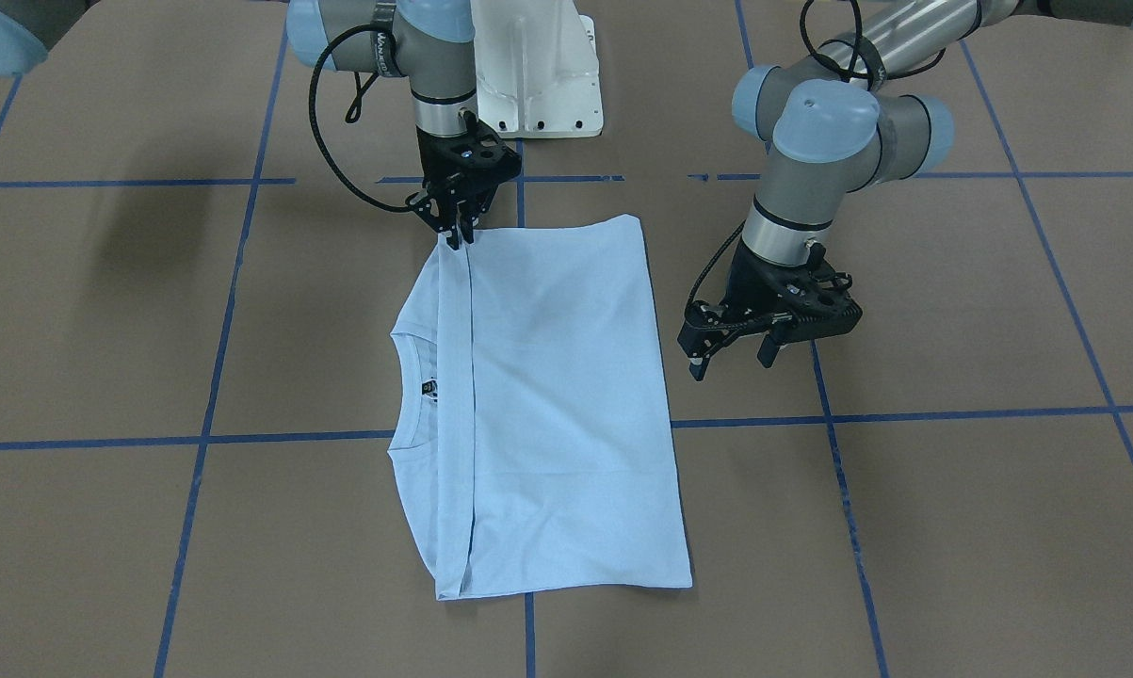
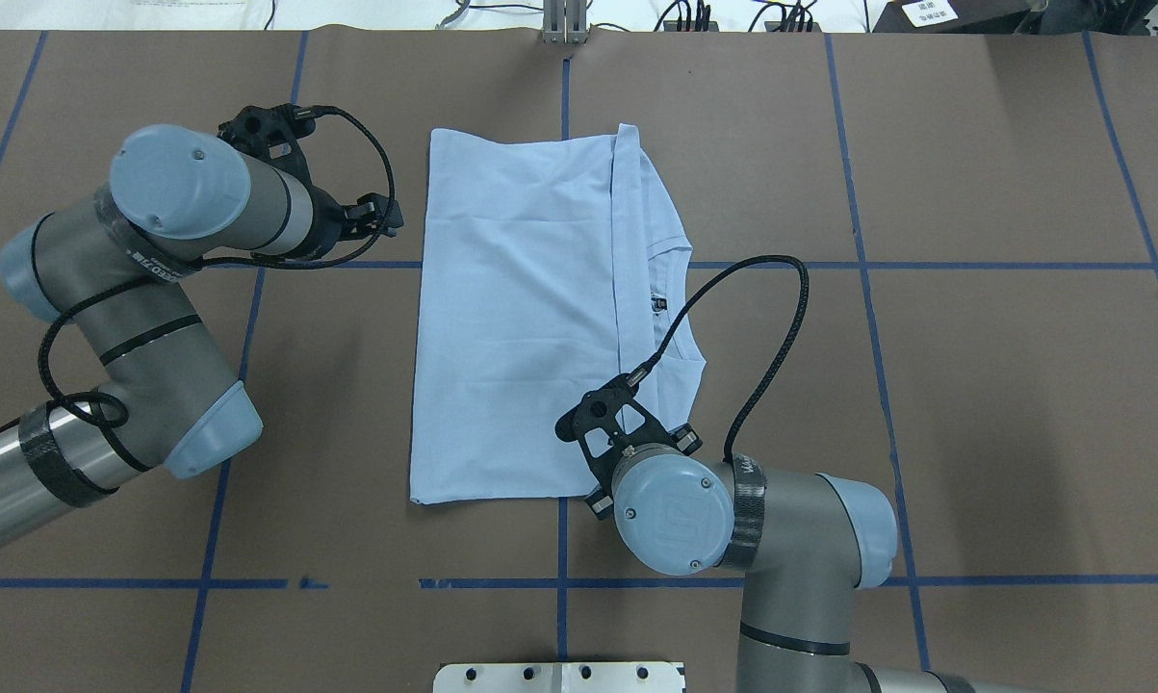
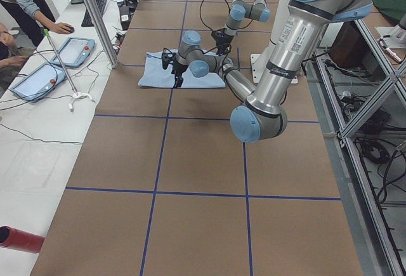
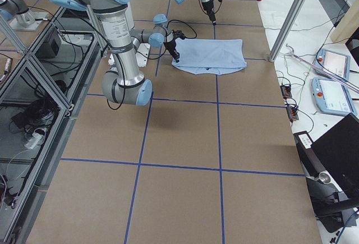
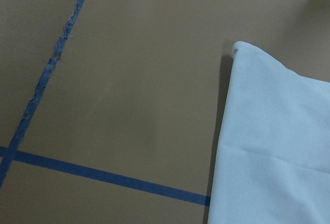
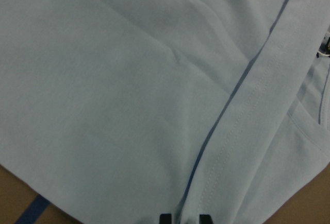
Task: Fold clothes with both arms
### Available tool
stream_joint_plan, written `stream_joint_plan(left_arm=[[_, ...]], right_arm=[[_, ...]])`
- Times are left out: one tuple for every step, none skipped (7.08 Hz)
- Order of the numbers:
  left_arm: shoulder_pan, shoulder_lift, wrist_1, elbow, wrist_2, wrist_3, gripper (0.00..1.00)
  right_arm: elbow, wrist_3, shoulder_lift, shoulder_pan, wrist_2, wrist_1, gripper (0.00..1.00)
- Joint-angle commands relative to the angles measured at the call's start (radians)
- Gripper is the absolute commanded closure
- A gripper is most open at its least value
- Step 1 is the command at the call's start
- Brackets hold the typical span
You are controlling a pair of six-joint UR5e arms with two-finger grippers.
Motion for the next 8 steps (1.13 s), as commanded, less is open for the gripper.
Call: stream_joint_plan(left_arm=[[0.000,0.001,0.000,0.001,-0.001,0.000,0.00],[0.000,0.001,0.000,0.001,-0.001,0.000,0.00],[0.000,0.001,0.000,0.001,-0.001,0.000,0.00],[-0.001,0.001,0.000,0.001,-0.001,0.000,0.00],[0.000,-0.001,0.000,0.001,-0.002,0.000,0.00],[0.000,-0.001,0.000,0.001,-0.002,0.000,0.00],[0.000,-0.001,0.000,0.001,-0.002,0.000,0.00],[0.000,-0.003,0.000,0.001,-0.002,0.000,0.00]], right_arm=[[0.000,0.002,0.002,-0.003,0.002,0.000,0.69],[-0.002,0.002,0.000,-0.006,0.002,0.000,0.69],[-0.002,0.002,0.000,-0.006,0.000,0.000,0.69],[-0.002,0.002,0.000,-0.006,0.000,-0.001,0.69],[-0.002,0.003,0.000,-0.006,0.002,-0.001,0.72],[-0.002,0.002,0.000,-0.006,0.000,-0.003,0.96],[0.002,0.002,0.000,0.005,0.004,0.000,1.00],[0.005,0.003,0.000,0.031,0.014,0.005,1.00]])
